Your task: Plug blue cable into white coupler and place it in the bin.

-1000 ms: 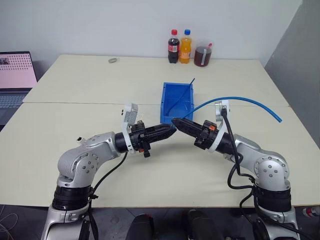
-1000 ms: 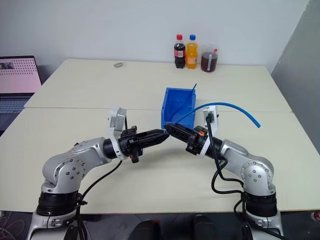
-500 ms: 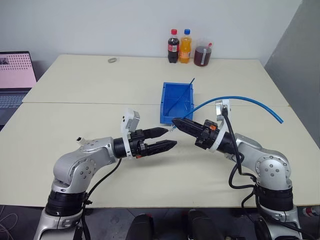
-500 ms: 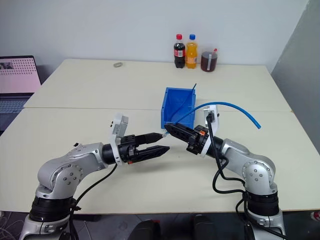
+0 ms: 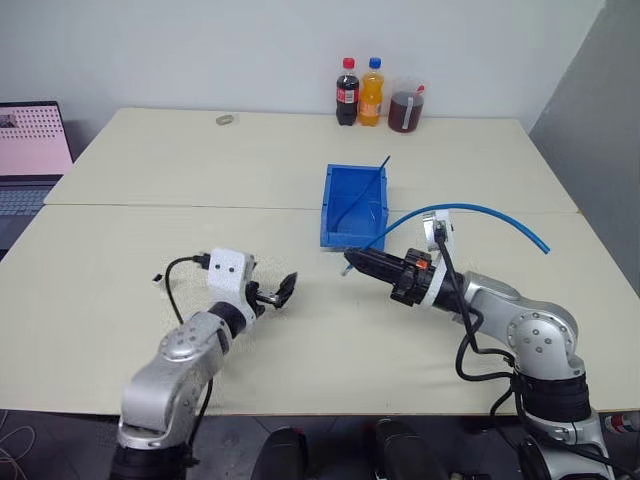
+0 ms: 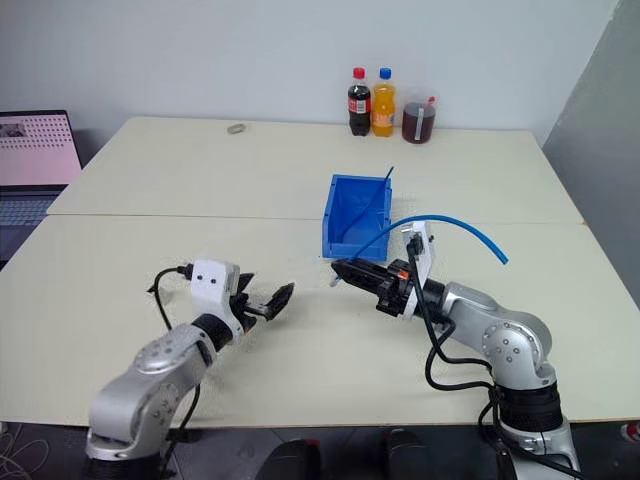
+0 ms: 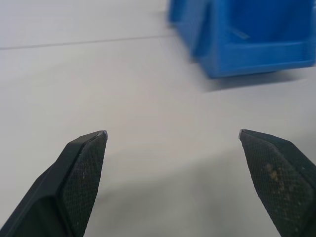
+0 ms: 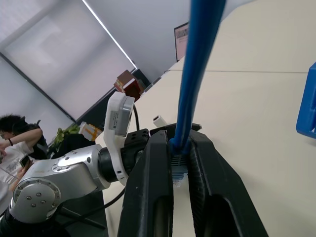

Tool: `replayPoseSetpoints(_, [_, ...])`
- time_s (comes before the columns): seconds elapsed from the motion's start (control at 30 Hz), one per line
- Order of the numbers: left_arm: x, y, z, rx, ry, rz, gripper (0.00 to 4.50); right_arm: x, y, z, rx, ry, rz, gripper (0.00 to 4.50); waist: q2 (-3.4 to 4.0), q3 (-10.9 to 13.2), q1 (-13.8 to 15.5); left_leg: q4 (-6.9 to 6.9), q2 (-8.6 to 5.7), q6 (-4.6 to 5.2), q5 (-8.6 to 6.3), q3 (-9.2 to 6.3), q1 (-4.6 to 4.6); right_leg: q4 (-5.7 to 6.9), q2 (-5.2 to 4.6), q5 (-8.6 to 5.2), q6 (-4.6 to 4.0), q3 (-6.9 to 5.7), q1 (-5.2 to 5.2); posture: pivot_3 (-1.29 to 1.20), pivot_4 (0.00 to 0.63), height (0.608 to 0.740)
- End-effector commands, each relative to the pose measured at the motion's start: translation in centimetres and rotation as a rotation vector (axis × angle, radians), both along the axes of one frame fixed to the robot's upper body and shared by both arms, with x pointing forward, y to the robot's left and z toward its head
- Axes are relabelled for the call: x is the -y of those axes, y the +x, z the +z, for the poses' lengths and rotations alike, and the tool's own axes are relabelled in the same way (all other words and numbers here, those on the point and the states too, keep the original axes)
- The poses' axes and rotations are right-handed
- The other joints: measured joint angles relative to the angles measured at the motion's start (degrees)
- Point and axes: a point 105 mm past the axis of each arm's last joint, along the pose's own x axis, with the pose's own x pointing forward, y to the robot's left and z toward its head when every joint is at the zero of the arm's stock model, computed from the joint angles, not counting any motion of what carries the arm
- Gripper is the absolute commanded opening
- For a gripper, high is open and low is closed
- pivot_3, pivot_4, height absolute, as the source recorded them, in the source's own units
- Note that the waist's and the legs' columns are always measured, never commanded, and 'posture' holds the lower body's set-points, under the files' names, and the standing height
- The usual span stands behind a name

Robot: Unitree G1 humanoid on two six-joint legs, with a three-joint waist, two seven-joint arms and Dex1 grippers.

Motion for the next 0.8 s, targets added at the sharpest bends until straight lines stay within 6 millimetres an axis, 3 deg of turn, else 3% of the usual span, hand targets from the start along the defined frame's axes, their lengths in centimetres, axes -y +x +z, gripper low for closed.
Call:
replayPoseSetpoints(0.03, [-0.7,0.1,0.7,0.092,0.052,0.17,4.5,0.1,-0.1,0.9,0.049,0.006,0.014,0.13,0.0,0.0,0.02,0.0,0.0,0.0,0.0,0.0,0.0,0.0,0.0,0.0,0.0,0.0,0.0,0.0,0.15,0.74])
replayPoseSetpoints(0.27, [-2.9,0.0,-2.3,0.042,0.049,0.663,4.5,0.7,-0.2,0.7,0.043,-0.035,0.032,0.13,-0.07,0.0,0.1,0.04,-0.08,0.01,0.0,0.01,-0.01,-0.03,0.01,0.03,0.07,0.0,0.06,0.0,0.15,0.74])
replayPoseSetpoints(0.43, [-4.1,-1.1,-1.8,0.076,0.002,0.915,4.5,1.2,-0.4,0.8,0.033,-0.083,0.063,0.13,-0.1,0.0,-0.17,0.02,-0.04,0.01,0.0,0.01,0.0,-0.02,0.11,0.04,0.07,0.01,0.05,0.0,0.15,0.74])
replayPoseSetpoints(0.6, [-5.7,-1.7,-1.8,0.075,-0.005,1.04,4.5,1.4,-0.3,0.8,0.027,-0.101,0.077,0.13,-0.12,0.01,0.04,0.04,-0.07,0.0,0.0,-0.01,-0.03,-0.02,0.12,0.04,0.08,-0.03,0.05,0.0,0.15,0.74])
replayPoseSetpoints(0.8, [-6.8,-0.8,-2.2,0.05,-0.069,1.08,4.5,1.4,-0.1,1.1,0.038,-0.098,0.077,0.13,-0.15,0.01,0.09,0.06,-0.11,0.0,0.0,-0.01,-0.07,-0.05,0.11,0.06,0.11,-0.05,0.05,0.0,0.15,0.74])
